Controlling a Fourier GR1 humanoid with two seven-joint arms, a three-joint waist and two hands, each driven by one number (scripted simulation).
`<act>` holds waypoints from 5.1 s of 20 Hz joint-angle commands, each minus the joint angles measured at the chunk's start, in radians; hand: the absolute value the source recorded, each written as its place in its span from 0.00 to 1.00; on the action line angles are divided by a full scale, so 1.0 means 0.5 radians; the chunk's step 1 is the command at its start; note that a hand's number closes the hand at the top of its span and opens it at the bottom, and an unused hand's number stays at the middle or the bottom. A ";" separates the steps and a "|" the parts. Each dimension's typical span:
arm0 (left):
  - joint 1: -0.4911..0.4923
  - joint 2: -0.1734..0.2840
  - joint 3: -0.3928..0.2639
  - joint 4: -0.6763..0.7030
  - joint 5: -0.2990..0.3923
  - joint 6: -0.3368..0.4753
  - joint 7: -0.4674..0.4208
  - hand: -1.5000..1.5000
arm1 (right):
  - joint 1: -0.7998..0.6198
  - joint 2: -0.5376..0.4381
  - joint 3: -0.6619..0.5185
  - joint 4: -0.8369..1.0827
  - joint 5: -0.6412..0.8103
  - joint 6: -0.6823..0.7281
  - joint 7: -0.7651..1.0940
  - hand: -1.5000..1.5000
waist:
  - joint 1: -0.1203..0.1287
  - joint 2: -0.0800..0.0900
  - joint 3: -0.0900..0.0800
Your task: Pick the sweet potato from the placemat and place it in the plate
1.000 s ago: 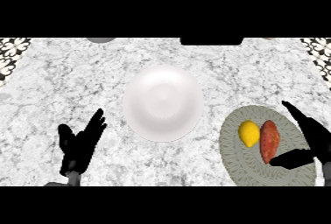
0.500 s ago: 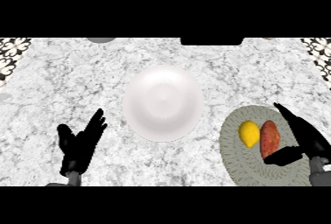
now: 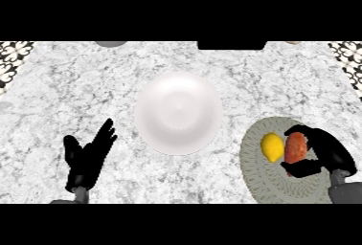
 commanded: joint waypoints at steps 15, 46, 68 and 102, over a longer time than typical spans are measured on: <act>-0.075 -0.009 -0.040 -0.038 -0.055 -0.097 0.079 0.50 | -0.390 0.892 0.386 -0.219 0.741 -0.788 0.608 1.00 | 0.223 0.003 -0.014; -0.137 -0.067 -0.062 0.081 -0.080 -0.085 0.056 0.50 | -1.056 0.905 0.503 0.191 2.221 -1.740 2.445 1.00 | 0.171 0.033 0.008; -0.172 -0.039 0.005 0.077 -0.049 -0.110 0.050 0.50 | -0.980 0.906 0.352 0.953 1.297 -2.380 2.084 0.00 | 0.164 0.047 0.014; -0.008 -0.056 0.075 -0.102 -0.056 -0.056 0.154 0.50 | 0.351 0.906 1.430 -0.237 1.820 -3.034 2.157 0.00 | -0.014 0.003 0.006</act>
